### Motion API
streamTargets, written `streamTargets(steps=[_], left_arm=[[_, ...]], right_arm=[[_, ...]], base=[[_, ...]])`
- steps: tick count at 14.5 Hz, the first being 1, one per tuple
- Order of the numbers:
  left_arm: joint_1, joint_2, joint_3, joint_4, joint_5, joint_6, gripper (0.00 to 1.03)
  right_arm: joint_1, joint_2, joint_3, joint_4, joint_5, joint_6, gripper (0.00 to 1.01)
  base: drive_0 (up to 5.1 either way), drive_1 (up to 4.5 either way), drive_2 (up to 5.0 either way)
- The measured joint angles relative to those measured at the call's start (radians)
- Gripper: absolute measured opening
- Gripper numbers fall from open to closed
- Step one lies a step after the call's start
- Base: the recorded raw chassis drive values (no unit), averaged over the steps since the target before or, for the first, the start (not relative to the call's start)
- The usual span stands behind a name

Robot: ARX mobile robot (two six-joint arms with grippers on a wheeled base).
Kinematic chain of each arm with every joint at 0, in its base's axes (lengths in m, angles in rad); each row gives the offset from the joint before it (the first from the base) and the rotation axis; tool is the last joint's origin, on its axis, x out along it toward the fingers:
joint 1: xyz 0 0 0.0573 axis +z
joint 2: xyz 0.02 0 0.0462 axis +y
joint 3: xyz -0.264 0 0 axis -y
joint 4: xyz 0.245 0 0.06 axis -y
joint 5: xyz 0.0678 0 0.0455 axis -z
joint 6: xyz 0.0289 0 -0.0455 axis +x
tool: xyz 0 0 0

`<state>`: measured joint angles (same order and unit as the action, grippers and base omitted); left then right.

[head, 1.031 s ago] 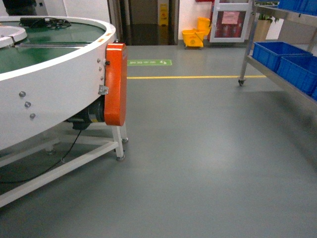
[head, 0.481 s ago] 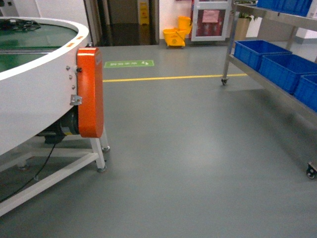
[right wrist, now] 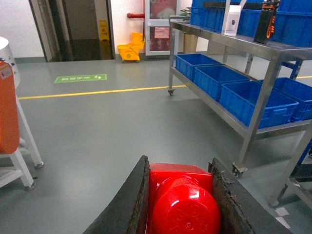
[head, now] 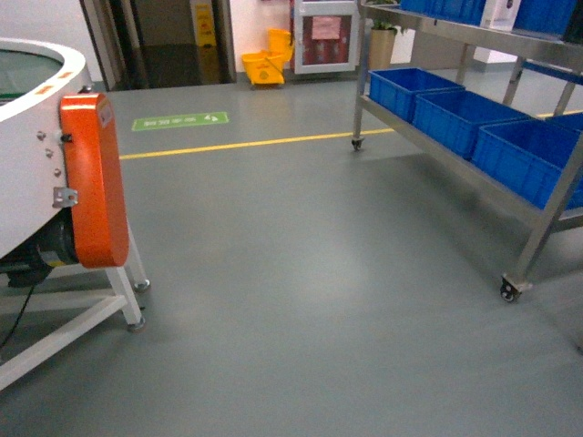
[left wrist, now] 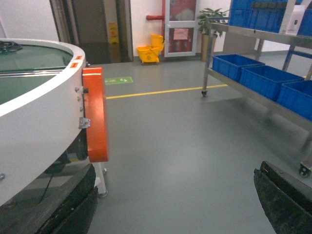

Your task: Pick red block from blue box to shelf

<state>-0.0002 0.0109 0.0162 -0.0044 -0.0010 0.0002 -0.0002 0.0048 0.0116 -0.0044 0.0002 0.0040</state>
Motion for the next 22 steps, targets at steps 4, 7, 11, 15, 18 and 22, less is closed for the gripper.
streamTargets(steps=[4, 7, 11, 15, 18, 22], left_arm=[[0.000, 0.000, 0.000, 0.000, 0.000, 0.000, 0.98], [0.000, 0.000, 0.000, 0.000, 0.000, 0.000, 0.98], [0.000, 0.000, 0.000, 0.000, 0.000, 0.000, 0.98], [0.000, 0.000, 0.000, 0.000, 0.000, 0.000, 0.98], [0.000, 0.000, 0.000, 0.000, 0.000, 0.000, 0.98], [0.000, 0.000, 0.000, 0.000, 0.000, 0.000, 0.98]], right_arm=[[0.000, 0.000, 0.000, 0.000, 0.000, 0.000, 0.28], [0.000, 0.000, 0.000, 0.000, 0.000, 0.000, 0.28], [0.000, 0.000, 0.000, 0.000, 0.000, 0.000, 0.28], [0.000, 0.000, 0.000, 0.000, 0.000, 0.000, 0.27], [0.000, 0.000, 0.000, 0.000, 0.000, 0.000, 0.27], [0.000, 0.000, 0.000, 0.000, 0.000, 0.000, 0.27]], base=[[-1.5, -1.50, -1.5], [-1.5, -1.47, -1.5], [-1.4, -1.42, -1.4], [-1.5, -1.52, -1.5], [-1.5, -1.49, -1.5], [-1.5, -1.48, -1.5]])
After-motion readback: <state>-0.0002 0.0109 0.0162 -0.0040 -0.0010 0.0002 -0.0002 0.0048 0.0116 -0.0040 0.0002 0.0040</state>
